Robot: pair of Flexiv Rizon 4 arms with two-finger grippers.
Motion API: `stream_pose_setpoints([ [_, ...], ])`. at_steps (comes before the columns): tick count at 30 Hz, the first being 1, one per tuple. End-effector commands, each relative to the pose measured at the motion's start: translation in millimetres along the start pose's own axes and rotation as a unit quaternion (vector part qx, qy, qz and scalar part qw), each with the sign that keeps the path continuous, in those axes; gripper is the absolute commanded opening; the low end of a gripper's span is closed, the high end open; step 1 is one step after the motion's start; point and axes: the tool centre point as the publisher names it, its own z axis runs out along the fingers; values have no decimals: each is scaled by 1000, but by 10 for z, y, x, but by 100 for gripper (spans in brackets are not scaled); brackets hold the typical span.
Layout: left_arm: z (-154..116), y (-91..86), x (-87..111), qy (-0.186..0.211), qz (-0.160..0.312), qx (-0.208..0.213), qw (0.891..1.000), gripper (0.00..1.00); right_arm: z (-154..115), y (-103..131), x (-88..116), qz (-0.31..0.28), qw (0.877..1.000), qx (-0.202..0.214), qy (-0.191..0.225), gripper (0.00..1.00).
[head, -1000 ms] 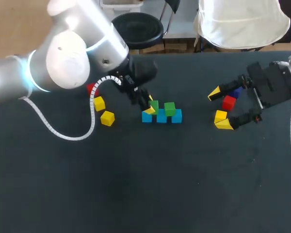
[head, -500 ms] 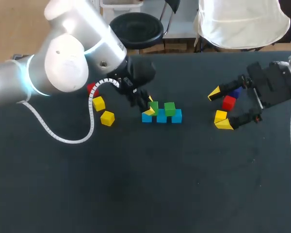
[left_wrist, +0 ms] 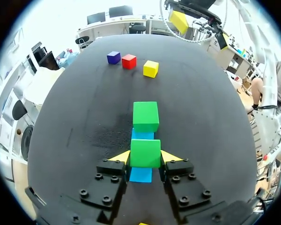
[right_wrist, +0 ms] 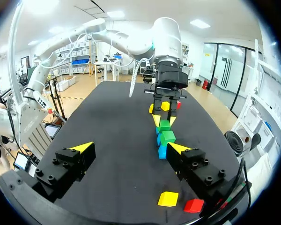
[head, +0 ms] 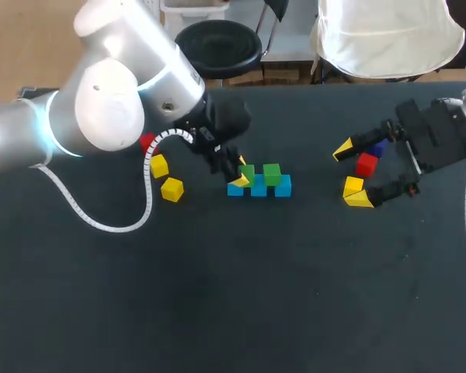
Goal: Place the blue cubes, place green cubes on the blue cubes, place the yellow cubes on the green cubes, then place the red cubes on the yellow cubes, and place purple cube on the red cubes.
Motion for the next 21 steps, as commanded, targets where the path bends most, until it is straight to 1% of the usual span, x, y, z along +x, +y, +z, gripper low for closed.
stream_pose_setpoints([
  [1, -6, 32, 1, -2, 0, 0, 1000, 0, 0, 4, 2, 0, 1000, 1, 0, 100],
  [11, -18, 67, -29, -4, 4, -5, 1000, 0, 0, 4, 2, 0, 1000, 1, 0, 100],
  [17, -36, 39, -81, -8, 9, -6, 1000, 0, 0, 4, 2, 0, 1000, 1, 0, 100],
  [21, -16, 50, -54, -4, 6, -6, 1000, 0, 0, 4, 2, 0, 1000, 1, 0, 100],
])
